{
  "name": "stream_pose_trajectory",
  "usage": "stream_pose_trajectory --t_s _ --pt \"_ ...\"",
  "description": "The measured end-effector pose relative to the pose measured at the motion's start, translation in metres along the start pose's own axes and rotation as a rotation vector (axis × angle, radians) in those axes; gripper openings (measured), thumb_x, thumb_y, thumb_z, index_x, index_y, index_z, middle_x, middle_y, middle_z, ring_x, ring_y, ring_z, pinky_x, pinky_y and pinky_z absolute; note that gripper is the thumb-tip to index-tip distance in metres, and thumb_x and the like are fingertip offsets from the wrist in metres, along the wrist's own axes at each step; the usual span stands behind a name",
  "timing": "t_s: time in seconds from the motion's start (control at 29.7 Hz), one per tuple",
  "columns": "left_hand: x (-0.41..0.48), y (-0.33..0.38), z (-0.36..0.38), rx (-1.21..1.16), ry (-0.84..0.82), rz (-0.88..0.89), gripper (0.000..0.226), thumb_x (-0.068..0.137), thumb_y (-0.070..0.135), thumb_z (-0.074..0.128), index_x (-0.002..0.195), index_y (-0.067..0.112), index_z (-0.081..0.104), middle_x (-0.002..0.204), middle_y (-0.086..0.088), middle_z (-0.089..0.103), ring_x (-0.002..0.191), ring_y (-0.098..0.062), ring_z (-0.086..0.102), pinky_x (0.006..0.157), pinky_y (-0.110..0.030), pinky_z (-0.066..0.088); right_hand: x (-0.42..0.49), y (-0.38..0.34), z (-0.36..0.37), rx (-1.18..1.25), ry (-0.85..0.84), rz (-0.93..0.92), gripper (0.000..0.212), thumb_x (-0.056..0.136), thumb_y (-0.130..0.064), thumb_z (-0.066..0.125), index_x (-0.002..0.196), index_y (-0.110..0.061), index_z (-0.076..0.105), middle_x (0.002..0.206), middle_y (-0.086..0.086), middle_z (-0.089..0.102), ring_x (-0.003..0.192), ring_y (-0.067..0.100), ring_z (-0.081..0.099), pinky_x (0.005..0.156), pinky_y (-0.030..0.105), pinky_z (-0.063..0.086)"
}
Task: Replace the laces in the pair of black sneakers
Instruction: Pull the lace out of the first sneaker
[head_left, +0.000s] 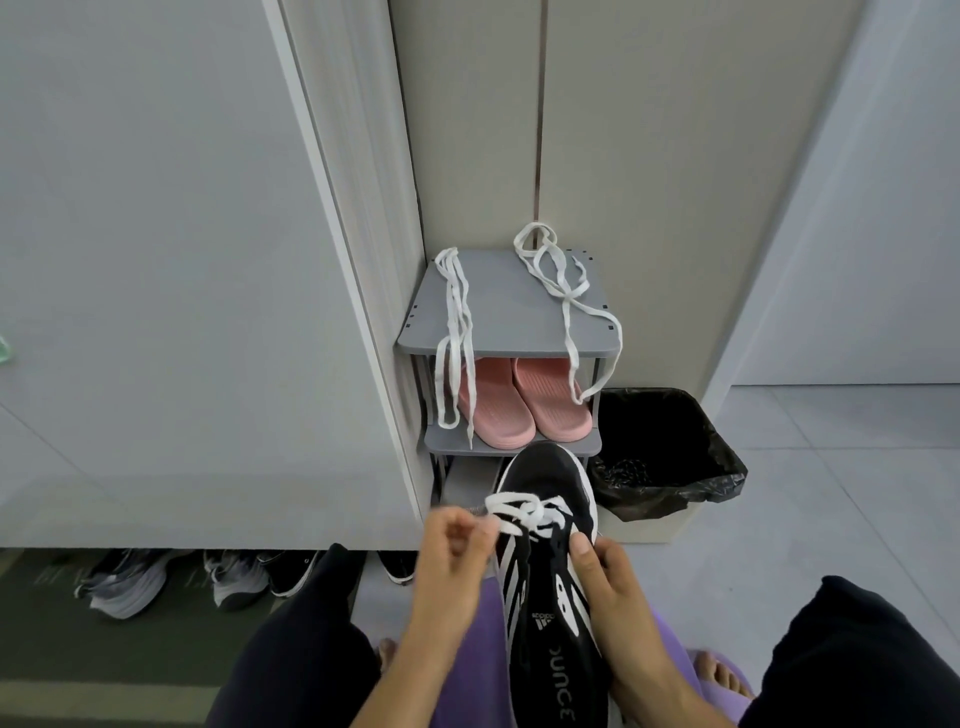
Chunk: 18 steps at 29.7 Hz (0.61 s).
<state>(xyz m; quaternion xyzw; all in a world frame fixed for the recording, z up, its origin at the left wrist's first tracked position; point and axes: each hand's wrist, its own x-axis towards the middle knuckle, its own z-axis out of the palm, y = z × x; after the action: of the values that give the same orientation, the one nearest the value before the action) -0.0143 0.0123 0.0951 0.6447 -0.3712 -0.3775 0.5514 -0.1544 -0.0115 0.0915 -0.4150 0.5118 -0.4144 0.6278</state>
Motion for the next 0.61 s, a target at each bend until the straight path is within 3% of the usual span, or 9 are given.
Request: stream_pose_trajectory --t_s 0.1,0.24,0.37,0.47,0.61 --pt "-0.002 -0.005 0.009 0.164 -0.045 0.032 0.051 0.073 0.068 0.055 0.082 0.019 0.051 0.078 0.001 0.047 0.070 -0.009 0.044 0.069 -0.022 0.042 -0.004 0.000 0.003 -0.022 -0.027 -0.029 0.018 0.092 -0.029 0.050 0.103 -0.015 0.054 0.082 -0.003 0.069 0.066 -0.001 0.066 0.052 0.007 0.044" --pt "-0.003 -0.004 0.011 0.273 0.010 0.135 0.016 0.091 0.026 0.056 0.076 0.025 0.050 0.088 0.002 0.045 0.076 -0.002 0.046 0.072 -0.009 0.038 -0.006 0.003 0.004 -0.042 -0.041 -0.041 0.014 0.092 -0.029 0.051 0.103 -0.020 0.053 0.086 0.002 0.071 0.074 0.006 0.069 0.058 0.011 0.048" --pt "-0.006 -0.004 0.015 0.300 0.059 0.182 0.019 0.091 0.013 0.056 0.077 0.025 0.050 0.089 0.000 0.050 0.078 0.000 0.049 0.071 -0.009 0.040 -0.004 0.006 0.007 -0.038 -0.039 -0.033 0.022 0.089 -0.033 0.052 0.106 -0.019 0.053 0.092 0.007 0.071 0.084 0.016 0.069 0.075 0.026 0.053" --pt "-0.006 -0.006 0.016 0.149 0.123 0.119 0.011 0.092 0.020 0.054 0.080 0.020 0.056 0.079 -0.004 0.057 0.069 -0.010 0.051 0.067 -0.022 0.043 -0.002 0.008 0.006 -0.020 -0.012 -0.003 0.018 0.092 -0.033 0.050 0.105 -0.021 0.053 0.094 0.005 0.069 0.087 0.015 0.067 0.074 0.026 0.050" --pt "-0.004 -0.004 0.017 -0.201 0.195 -0.178 0.015 0.092 0.017 0.053 0.081 0.008 0.057 0.070 -0.011 0.056 0.067 -0.024 0.049 0.064 -0.036 0.042 -0.003 0.009 0.006 -0.018 0.010 0.023 0.016 0.093 -0.033 0.050 0.102 -0.020 0.053 0.090 -0.001 0.065 0.084 0.009 0.063 0.066 0.019 0.044"
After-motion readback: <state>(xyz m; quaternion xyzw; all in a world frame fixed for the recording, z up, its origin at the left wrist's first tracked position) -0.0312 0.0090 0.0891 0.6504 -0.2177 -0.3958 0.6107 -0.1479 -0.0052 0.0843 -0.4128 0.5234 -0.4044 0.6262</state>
